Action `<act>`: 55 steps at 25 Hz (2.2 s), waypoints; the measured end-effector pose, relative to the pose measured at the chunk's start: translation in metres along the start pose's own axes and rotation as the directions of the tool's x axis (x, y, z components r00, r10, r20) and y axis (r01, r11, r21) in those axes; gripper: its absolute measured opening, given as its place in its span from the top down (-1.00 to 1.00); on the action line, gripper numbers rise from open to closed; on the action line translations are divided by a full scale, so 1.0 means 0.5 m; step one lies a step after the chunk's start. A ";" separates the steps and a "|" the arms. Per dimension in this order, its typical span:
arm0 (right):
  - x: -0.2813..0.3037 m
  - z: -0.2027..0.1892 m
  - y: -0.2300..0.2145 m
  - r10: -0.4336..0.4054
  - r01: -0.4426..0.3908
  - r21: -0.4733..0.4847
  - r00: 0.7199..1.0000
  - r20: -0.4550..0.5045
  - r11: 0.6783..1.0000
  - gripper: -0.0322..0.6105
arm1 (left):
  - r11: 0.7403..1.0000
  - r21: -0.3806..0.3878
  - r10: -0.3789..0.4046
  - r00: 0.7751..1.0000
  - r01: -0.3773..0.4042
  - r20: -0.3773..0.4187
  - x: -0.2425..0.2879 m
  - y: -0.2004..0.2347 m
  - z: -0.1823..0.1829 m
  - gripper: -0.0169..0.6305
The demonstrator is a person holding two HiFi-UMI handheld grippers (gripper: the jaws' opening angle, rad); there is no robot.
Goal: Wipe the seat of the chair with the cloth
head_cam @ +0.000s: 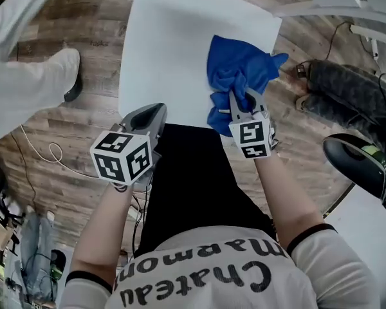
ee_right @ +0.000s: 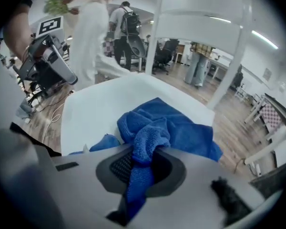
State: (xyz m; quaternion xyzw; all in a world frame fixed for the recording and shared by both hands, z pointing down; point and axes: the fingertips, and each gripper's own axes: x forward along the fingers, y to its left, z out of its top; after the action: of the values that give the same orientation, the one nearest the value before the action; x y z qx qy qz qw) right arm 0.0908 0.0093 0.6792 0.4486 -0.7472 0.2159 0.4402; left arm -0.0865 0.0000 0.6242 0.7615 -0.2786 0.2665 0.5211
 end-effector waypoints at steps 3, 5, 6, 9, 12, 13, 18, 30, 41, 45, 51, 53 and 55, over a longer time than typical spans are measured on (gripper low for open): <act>-0.037 -0.067 -0.053 -0.079 0.082 0.065 0.996 -0.039 0.995 0.80 | 0.998 0.054 -0.035 0.998 0.038 -0.052 0.036 -0.039 0.005 0.92; -0.056 -0.100 -0.078 -0.118 0.124 0.092 0.991 -0.061 0.988 0.80 | 0.995 0.079 -0.049 0.996 0.055 -0.078 0.054 -0.057 0.004 0.92; -0.063 -0.115 -0.089 -0.134 0.141 0.107 0.988 -0.077 0.984 0.80 | 0.995 0.086 -0.052 0.995 0.059 -0.087 0.061 -0.062 0.003 0.92; -0.076 -0.149 -0.112 -0.139 0.173 0.177 0.973 -0.186 0.969 0.80 | 0.995 0.086 -0.051 0.994 0.060 -0.099 0.067 -0.065 -0.001 0.92; -0.090 -0.060 -0.062 -0.022 0.022 -0.001 0.994 -0.110 1.000 0.80 | 0.996 0.084 -0.023 0.997 0.029 -0.072 0.062 -0.049 -0.003 0.92; -0.092 -0.008 -0.012 0.075 -0.079 -0.113 0.996 -0.041 0.990 0.80 | 0.996 0.085 0.001 0.999 0.004 -0.053 0.057 -0.036 -0.002 0.92; -0.081 0.141 0.291 0.601 -0.543 -0.428 0.799 0.002 0.723 0.80 | 0.980 -0.054 0.198 0.975 -0.193 0.102 -0.008 0.077 0.006 0.92; 0.007 0.372 0.546 0.754 -0.600 -0.538 0.648 0.107 0.592 0.79 | 0.806 -0.477 0.522 0.801 -0.350 0.293 -0.265 0.274 -0.099 0.92; 0.068 0.257 0.546 0.724 -0.646 -0.489 0.689 -0.042 0.586 0.80 | 0.883 -0.376 0.403 0.864 -0.280 0.304 -0.193 0.187 -0.124 0.92; 0.048 0.215 0.486 0.685 -0.612 -0.433 0.728 0.019 0.662 0.80 | 0.918 -0.288 0.348 0.900 -0.271 0.263 -0.163 0.157 -0.101 0.92; -0.009 0.096 0.368 0.655 -0.609 -0.330 0.755 0.038 0.721 0.80 | 0.952 -0.161 0.290 0.939 -0.262 0.185 -0.101 0.106 -0.046 0.92; -0.029 0.050 0.326 0.628 -0.596 -0.270 0.777 0.044 0.756 0.80 | 0.961 -0.114 0.268 0.950 -0.252 0.160 -0.077 0.085 -0.025 0.92; -0.049 0.006 0.287 0.593 -0.576 -0.183 0.803 0.057 0.797 0.80 | 0.970 -0.050 0.241 0.962 -0.236 0.131 -0.051 0.064 -0.001 0.92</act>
State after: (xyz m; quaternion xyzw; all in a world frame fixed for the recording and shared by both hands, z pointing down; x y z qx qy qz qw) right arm -0.0290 0.0913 0.6670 0.1711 -0.8871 0.2565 0.3435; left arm -0.1267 -0.0056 0.6272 0.7297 -0.4077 0.2701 0.4779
